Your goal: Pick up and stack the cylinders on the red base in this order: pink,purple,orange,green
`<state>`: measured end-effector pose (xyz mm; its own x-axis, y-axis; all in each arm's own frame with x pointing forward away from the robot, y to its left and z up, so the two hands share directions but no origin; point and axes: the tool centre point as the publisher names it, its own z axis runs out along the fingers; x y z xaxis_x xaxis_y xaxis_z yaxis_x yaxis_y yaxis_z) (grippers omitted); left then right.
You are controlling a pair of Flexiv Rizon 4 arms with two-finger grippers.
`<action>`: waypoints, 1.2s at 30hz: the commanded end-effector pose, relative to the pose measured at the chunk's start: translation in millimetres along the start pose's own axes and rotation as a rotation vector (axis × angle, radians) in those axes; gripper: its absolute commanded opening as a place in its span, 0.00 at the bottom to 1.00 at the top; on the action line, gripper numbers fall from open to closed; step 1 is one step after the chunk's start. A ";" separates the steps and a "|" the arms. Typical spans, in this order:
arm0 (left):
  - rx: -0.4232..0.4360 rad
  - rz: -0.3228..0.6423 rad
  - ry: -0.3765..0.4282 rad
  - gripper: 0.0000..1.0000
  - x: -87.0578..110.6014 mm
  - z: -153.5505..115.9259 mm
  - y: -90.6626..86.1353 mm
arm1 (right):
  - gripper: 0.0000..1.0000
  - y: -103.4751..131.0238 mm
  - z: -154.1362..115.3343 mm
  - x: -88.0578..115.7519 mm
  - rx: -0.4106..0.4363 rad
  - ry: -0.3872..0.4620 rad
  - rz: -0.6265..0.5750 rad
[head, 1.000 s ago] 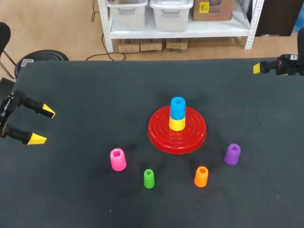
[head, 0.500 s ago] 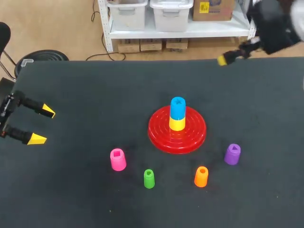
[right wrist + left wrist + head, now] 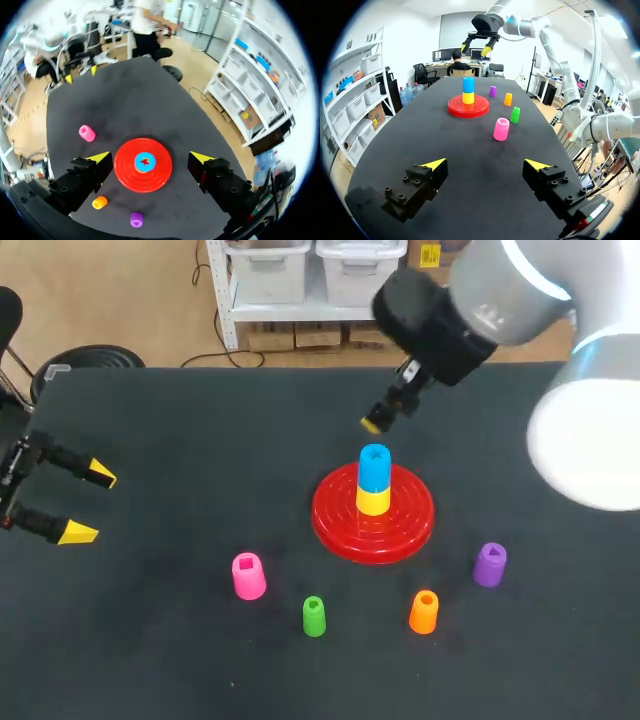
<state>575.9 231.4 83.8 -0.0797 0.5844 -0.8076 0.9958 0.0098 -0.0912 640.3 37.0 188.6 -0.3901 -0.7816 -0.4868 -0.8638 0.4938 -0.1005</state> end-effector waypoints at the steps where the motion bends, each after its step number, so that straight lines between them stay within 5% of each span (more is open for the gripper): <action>1: 0.001 0.002 -0.002 1.00 1.2 0.1 0.7 | 1.00 -6.6 0.9 -7.0 -0.063 0.031 -0.004; 9: 0.001 0.002 -0.002 1.00 1.2 0.1 0.7 | 1.00 -6.6 0.9 -7.0 -0.063 0.031 -0.004; 20: 0.001 0.002 -0.002 1.00 1.2 0.1 0.7 | 1.00 72.8 26.7 -56.7 -0.176 0.169 -0.340; 29: 0.001 0.002 -0.002 1.00 1.2 0.1 0.7 | 1.00 120.1 53.7 -55.9 -0.238 0.206 -0.385; 36: 0.001 0.002 -0.002 1.00 1.2 0.1 0.7 | 1.00 121.0 50.1 -55.8 -0.231 0.183 -0.375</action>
<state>576.1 231.1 83.9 -0.0798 0.5847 -0.8073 0.9958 0.0096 -0.0914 576.8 163.2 159.9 -0.0701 -0.9565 -0.2832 -0.9962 0.0818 -0.0295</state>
